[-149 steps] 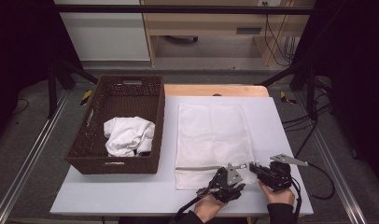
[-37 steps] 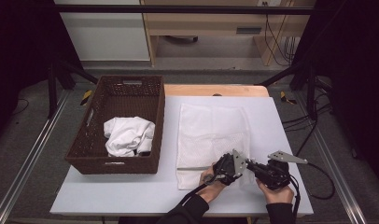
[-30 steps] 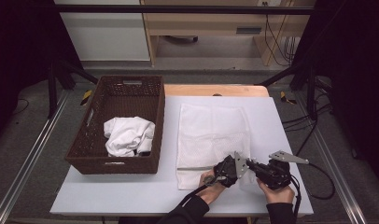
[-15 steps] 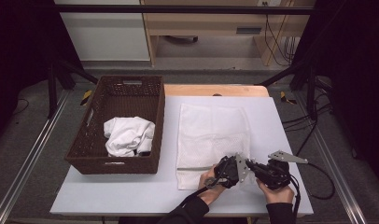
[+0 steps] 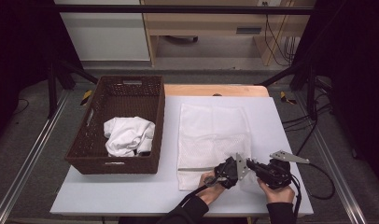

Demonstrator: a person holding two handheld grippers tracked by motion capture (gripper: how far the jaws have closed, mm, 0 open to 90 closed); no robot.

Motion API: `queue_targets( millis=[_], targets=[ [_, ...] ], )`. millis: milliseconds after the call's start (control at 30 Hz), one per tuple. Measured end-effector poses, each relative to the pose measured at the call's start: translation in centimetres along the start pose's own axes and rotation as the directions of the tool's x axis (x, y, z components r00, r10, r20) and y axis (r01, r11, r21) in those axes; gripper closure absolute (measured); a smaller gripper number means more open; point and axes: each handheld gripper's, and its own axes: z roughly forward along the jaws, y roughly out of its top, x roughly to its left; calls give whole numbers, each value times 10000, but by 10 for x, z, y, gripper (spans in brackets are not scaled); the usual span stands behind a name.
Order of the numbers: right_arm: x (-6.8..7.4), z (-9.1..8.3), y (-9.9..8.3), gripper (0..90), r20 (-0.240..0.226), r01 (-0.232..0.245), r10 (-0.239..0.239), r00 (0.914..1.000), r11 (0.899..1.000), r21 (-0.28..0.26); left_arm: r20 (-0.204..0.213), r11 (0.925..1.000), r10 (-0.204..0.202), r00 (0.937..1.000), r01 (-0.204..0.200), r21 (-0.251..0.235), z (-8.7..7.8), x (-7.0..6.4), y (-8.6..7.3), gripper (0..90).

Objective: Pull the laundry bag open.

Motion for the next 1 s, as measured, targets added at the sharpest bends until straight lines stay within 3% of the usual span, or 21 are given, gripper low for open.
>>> queue_targets(
  millis=[167, 533, 700, 833, 1000],
  targets=[
    [3, 1, 1, 871, 209, 243, -243, 9995, 9997, -13, 133, 9994, -307, 9994, 305, 161, -3, 3, 0, 859],
    [1, 0, 1, 875, 226, 198, -197, 9995, 9998, -30, 380, 9984, -457, 9982, 444, 342, -7, 5, -1, 863],
    [3, 1, 2, 876, 186, 253, -253, 9995, 9997, 32, 413, 9985, -374, 9984, 357, 422, -11, 8, -3, 863],
    [5, 0, 3, 878, 447, 380, -377, 9983, 9993, -72, 403, 9970, -423, 9983, 395, 660, -11, 11, -7, 863],
    [0, -3, 3, 878, 445, 158, -147, 9989, 9996, -235, 441, 9969, -345, 9984, 312, 728, -14, 13, -14, 863]
  ],
)
